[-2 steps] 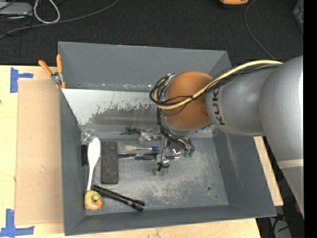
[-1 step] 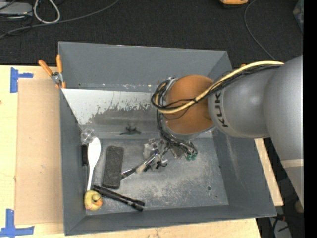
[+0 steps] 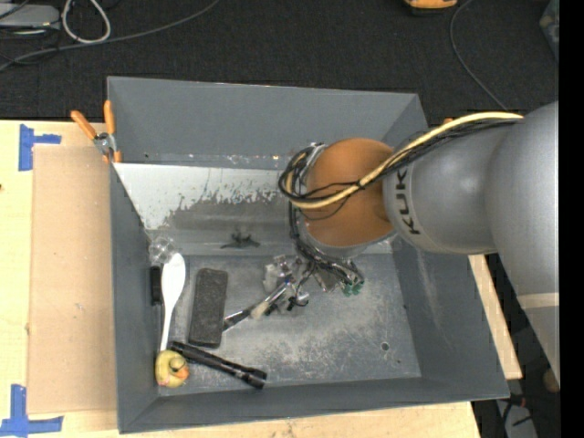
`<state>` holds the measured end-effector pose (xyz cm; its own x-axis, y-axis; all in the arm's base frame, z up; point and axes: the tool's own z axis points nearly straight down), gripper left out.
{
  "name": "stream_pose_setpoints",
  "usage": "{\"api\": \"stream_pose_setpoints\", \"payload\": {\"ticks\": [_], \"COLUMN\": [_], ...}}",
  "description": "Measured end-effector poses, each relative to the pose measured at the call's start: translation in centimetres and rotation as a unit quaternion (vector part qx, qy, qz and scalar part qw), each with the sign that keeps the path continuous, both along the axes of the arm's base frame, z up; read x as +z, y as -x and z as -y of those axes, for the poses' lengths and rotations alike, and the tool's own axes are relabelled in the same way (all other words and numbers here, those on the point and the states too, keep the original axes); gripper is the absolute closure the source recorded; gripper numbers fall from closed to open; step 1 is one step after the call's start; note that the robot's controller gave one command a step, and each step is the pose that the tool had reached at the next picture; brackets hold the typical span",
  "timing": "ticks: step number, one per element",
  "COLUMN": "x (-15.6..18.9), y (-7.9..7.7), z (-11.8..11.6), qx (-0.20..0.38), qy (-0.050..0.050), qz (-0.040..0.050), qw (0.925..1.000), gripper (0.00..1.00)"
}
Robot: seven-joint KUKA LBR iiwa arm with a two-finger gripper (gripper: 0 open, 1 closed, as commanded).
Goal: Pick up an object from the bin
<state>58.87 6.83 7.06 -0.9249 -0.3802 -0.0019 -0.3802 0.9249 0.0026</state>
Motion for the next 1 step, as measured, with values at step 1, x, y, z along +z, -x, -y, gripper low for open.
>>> {"api": "stream_pose_setpoints", "payload": {"ticks": [1], "x": [2.07], "y": [0.42], "z": [0.01], "qx": [0.0], "qy": [0.001], "qz": [-0.0066], "qw": [1.0], "gripper": [1.0]}}
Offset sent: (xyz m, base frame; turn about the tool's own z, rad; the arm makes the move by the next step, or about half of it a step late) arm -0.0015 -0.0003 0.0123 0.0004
